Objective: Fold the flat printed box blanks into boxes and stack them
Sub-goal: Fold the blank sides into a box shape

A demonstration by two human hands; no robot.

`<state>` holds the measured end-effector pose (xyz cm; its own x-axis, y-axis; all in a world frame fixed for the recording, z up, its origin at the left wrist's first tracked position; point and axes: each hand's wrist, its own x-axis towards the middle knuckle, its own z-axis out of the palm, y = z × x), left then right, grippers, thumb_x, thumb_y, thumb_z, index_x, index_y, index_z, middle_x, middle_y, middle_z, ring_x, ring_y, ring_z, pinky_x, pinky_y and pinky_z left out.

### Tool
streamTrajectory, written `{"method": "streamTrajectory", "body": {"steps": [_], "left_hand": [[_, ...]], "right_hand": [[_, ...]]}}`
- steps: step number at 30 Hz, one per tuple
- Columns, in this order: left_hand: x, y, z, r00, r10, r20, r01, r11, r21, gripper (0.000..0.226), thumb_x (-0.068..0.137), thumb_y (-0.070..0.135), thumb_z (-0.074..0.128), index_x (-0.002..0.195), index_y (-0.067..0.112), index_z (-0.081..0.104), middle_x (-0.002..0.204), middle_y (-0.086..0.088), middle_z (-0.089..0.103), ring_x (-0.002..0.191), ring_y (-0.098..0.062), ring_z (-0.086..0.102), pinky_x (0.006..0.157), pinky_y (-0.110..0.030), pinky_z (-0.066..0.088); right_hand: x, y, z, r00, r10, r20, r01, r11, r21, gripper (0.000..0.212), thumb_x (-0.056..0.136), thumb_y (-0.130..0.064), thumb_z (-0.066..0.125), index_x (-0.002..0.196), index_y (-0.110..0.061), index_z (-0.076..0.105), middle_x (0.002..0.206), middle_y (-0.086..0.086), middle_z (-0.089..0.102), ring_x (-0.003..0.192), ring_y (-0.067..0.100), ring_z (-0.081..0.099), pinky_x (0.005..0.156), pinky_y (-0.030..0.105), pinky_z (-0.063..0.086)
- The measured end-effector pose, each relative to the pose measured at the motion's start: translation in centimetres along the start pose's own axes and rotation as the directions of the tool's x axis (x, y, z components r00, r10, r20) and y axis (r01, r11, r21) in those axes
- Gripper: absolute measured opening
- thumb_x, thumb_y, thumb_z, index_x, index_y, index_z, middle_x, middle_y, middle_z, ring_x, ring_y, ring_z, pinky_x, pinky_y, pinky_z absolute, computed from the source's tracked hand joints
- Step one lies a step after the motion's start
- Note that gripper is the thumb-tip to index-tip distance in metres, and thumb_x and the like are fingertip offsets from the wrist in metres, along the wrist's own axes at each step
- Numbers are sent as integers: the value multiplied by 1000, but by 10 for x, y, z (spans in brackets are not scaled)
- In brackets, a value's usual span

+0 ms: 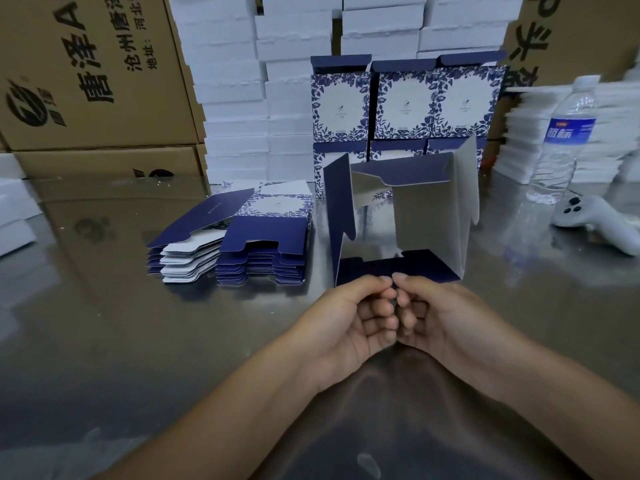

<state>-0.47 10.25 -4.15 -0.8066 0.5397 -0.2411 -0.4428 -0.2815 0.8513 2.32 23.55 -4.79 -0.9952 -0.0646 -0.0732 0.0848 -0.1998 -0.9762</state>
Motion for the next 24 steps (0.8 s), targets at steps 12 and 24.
{"method": "streamTrajectory", "body": {"steps": [12, 24], "left_hand": [[2, 7, -6, 998, -34, -62, 34, 999, -1, 33, 88, 18, 60, 56, 11, 62, 46, 0, 51, 40, -10, 52, 42, -17, 45], [9, 13, -21, 974, 113, -197, -59, 963, 263, 25, 89, 30, 64, 83, 7, 57, 46, 1, 51, 40, -11, 52, 42, -19, 45]], "right_hand": [[0, -12, -3, 977, 14, -214, -63, 973, -223, 46, 82, -47, 61, 49, -15, 57, 47, 5, 55, 43, 13, 51, 52, 25, 47], [14, -3, -38, 636, -771, -37, 381, 355, -854, 47, 82, -22, 63, 118, -36, 35, 99, -17, 50, 80, -10, 57, 67, 9, 41]]}}
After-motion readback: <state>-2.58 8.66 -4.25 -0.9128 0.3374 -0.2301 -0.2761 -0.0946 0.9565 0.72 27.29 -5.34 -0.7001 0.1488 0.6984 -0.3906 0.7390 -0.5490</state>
